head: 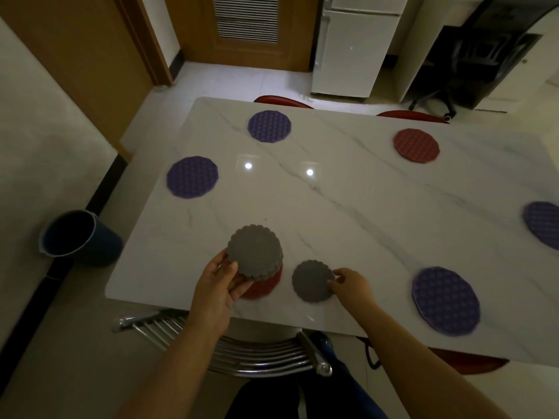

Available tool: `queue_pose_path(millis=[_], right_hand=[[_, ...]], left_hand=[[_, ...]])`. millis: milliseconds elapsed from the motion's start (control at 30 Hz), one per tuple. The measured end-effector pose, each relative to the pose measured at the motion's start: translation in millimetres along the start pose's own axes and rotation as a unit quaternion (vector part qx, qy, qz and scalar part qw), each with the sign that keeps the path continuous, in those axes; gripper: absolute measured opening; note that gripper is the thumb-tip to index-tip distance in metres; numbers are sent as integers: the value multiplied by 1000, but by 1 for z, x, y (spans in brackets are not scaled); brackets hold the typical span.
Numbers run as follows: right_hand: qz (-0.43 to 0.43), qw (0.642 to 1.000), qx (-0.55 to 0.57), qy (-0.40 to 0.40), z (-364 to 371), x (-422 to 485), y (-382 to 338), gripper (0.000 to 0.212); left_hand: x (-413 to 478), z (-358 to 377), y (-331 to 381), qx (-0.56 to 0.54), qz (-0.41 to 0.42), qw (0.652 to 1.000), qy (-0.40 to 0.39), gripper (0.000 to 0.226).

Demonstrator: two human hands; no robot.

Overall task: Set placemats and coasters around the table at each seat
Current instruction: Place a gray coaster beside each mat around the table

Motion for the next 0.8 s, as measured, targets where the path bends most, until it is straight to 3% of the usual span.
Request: queue_pose_path(millis=[167,267,367,500,667,800], right_hand=[[-32,998,52,29,-17,-24,0,45],[-95,985,128,66,-40,-46,-14,36],[-170,965,192,56,-62,-65,-32,41],[-218,963,143,66,-93,-79,-30,53],[-228,966,58,110,-148,-87,24,60],[-246,952,17,181,-205,-94,80,51]], left_hand=[[1,20,-12,16,-15,999,-41,44],[-2,47,-22,29,-27,996,-74,42],[-8,84,-32,56,-21,993,-102,42],[-19,140,-57,95,-20,987,-132,44],[-32,208,-103,84,-11,987,-139,42],[-43,263,-160,55,-21,990,-126,35]])
Point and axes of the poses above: each hand's wrist, its own x-axis towards the middle knuckle, its own z-axis out of the palm, y = z × x, the point moved 9 cm from there along x, towards the middle knuckle, and after that the axes turned 7 degrees about -y, right-handed, at the moved point
